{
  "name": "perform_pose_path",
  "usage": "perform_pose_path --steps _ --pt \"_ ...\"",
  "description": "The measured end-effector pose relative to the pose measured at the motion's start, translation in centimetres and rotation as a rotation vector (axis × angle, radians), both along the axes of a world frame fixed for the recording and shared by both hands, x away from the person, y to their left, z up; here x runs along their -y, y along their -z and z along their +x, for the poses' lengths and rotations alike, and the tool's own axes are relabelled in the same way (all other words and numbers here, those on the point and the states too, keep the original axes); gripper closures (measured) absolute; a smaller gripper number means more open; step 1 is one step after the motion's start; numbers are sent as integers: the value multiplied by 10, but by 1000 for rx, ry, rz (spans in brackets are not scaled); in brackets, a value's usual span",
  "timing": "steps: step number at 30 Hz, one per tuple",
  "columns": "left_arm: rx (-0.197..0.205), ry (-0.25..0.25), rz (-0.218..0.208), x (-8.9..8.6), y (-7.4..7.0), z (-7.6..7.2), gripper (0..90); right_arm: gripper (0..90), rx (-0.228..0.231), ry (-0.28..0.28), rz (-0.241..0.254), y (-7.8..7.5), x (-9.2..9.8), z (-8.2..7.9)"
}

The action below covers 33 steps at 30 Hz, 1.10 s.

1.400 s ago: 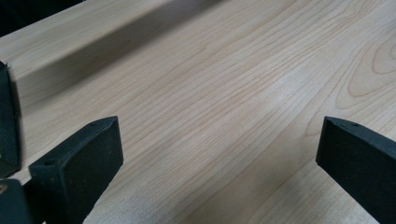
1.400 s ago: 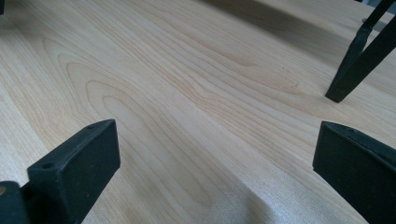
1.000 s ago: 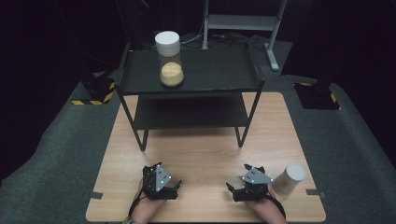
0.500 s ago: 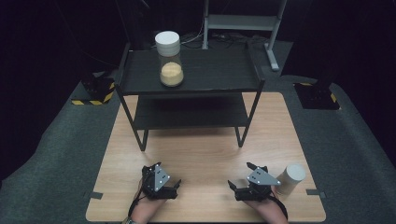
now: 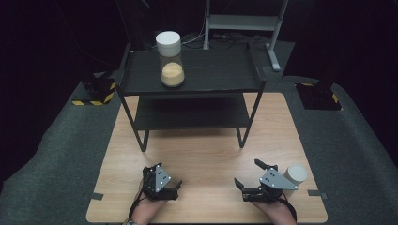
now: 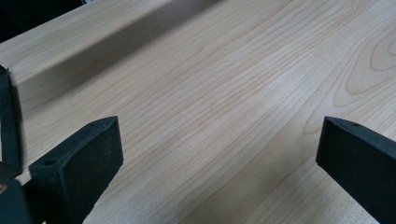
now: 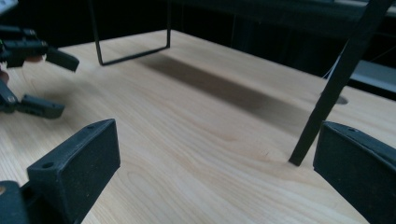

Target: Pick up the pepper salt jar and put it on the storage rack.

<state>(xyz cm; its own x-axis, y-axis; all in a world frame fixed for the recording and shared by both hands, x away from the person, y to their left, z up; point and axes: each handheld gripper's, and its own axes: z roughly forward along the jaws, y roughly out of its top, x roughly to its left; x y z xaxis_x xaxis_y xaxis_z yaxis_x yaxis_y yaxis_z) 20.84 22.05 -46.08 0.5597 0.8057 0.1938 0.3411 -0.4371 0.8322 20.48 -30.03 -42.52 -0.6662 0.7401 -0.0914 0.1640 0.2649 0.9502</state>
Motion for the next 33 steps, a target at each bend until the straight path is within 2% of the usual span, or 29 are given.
perform_pose_path --steps 11,17,33 --pt "1 8 4 0 0 0 8 0 19 31 45 -14 16 -11" --pt "0 11 1 -1 0 0 8 0 37 63 67 -20 32 -19" --pt "0 19 -1 -2 0 1 8 0 59 169 66 -23 60 -36"
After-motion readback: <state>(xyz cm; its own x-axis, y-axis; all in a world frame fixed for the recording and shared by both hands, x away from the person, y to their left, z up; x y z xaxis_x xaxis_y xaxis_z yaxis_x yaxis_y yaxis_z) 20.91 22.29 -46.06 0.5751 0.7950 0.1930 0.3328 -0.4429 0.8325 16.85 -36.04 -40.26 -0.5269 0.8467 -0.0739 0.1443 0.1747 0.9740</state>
